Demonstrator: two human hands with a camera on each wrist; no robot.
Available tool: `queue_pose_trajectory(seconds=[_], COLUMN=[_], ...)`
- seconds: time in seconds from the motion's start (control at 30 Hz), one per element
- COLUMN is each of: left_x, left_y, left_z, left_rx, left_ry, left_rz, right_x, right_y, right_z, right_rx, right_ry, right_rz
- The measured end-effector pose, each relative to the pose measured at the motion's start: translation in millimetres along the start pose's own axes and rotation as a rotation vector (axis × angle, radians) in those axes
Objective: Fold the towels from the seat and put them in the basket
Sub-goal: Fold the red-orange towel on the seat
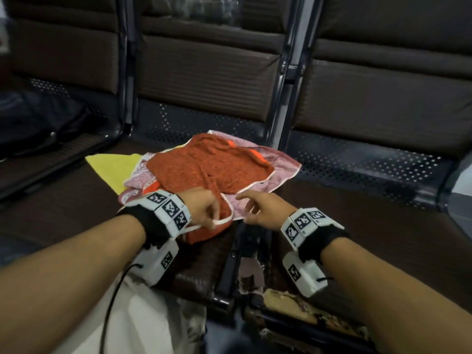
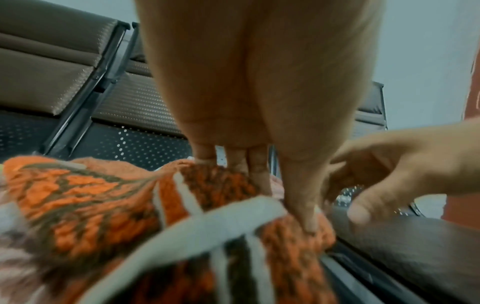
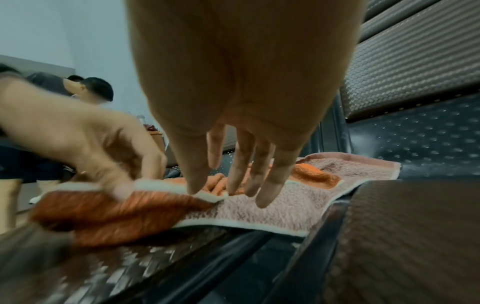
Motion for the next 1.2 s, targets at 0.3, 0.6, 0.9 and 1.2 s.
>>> queue_pose_trajectory(seconds=[0.3,0.6,0.9,1.2], left_x=[-45.0,-119.4,-165.3,-131.3], left_y=[-23.0,-31.3,-29.2,24.6], left_z=[-73.8,-95.2,-128.7,-77.3], left_rx=[-0.468,-0.596,-0.723,-0.488], left_ry=[-0.297,-0.362,-0.638,-0.313], left_rz=[0.191,0.335,0.398,0.157], right_x=[17.9,-11.1,-9.7,-76.3], right_y=[-31.8,-142.8,-247.2,-158.4], right_z=[-24.2,-149.2,-242.3,-148.9], right_rx=[-0.157,-0.746,-1.292,-0.410], right_ry=[0.048,0.360,0.437,0.386], right_rz=[-0.141,-0.136,-0.367,-0.008])
Point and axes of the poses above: each hand's wrist, its own y-axis towards the middle knuckle, its own z-axis out of the palm, x = y × z, the point moved 10 cm from there along y, towards the middle knuckle, and after that the axes turned 7 degrees about y, right-handed, at the moved point
